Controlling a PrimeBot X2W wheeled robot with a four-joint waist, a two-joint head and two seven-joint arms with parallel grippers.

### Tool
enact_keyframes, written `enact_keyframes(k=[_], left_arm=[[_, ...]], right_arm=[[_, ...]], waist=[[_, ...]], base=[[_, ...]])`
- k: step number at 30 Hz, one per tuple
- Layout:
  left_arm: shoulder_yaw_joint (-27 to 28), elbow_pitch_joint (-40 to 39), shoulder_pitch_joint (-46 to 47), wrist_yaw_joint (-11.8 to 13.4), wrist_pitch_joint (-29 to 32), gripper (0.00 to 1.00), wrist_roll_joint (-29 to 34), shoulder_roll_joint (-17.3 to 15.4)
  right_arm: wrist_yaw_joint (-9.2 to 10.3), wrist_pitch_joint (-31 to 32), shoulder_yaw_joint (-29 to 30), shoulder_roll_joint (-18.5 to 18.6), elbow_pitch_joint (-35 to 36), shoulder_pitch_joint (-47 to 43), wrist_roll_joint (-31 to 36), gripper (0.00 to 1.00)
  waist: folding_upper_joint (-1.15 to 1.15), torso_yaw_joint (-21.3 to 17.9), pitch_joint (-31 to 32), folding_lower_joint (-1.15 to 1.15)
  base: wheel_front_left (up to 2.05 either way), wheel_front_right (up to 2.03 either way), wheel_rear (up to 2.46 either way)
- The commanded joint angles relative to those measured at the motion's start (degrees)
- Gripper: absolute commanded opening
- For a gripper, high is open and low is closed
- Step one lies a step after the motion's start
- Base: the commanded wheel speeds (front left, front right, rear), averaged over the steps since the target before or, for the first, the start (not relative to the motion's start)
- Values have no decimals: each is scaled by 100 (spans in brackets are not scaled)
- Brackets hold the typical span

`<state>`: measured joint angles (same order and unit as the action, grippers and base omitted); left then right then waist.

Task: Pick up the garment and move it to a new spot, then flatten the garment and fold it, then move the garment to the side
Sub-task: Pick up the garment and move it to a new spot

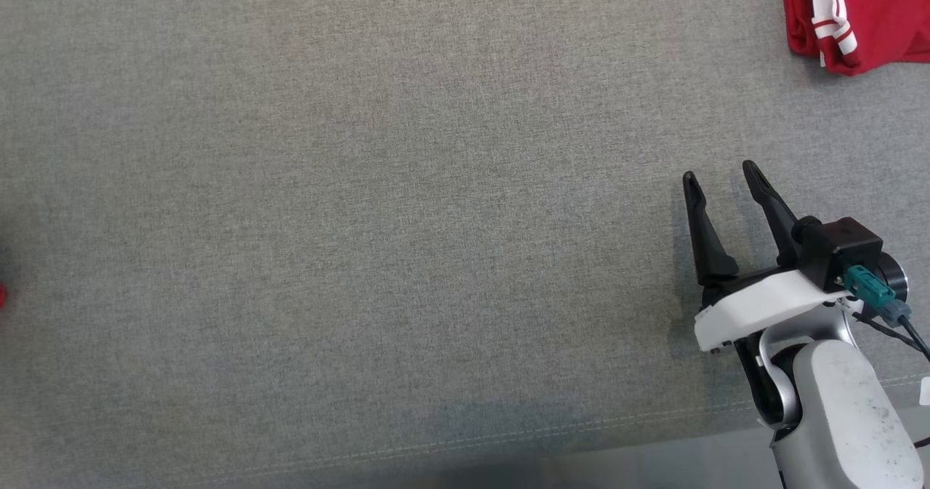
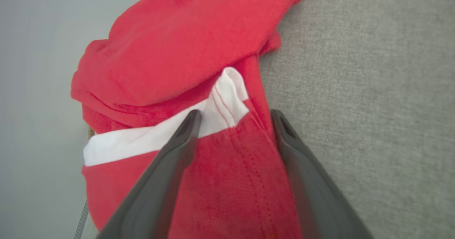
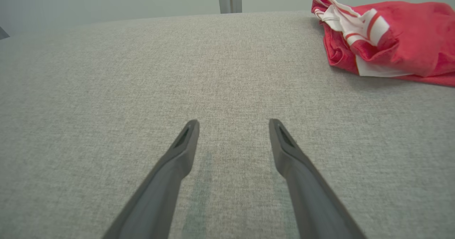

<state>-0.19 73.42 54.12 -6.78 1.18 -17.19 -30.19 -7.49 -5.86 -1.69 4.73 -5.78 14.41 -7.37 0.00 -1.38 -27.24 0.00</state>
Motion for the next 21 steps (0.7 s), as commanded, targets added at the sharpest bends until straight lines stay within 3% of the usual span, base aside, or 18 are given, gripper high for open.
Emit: enact_keyframes(k=[1,2,3,4,21], left_arm=[[-19,38,6,37,-16,100,-12,-53],[-25,40,-6,39,-28,67,-19,-59],[-29,40,-7,39,-44,26,-30,-59],[-44,41,-6,37,-77,0,-23,-63],[-300,-43,423,-47,-1160,0,-19,-169]], right_arm=[[0,13,-7,20,31,61,18,100],[0,15,-11,19,33,65,17,100],[0,15,-14,21,36,65,17,100],[0,22,-16,25,37,64,18,100],[0,-105,-110,-29,-235,102,-75,100]], waist=[[0,-2,-9,0],[0,-2,-11,0],[0,2,-14,0],[0,6,-18,0],[0,49,329,0]], base=[[0,0,0],[0,0,0],[0,0,0],[0,0,0],[0,0,0]])
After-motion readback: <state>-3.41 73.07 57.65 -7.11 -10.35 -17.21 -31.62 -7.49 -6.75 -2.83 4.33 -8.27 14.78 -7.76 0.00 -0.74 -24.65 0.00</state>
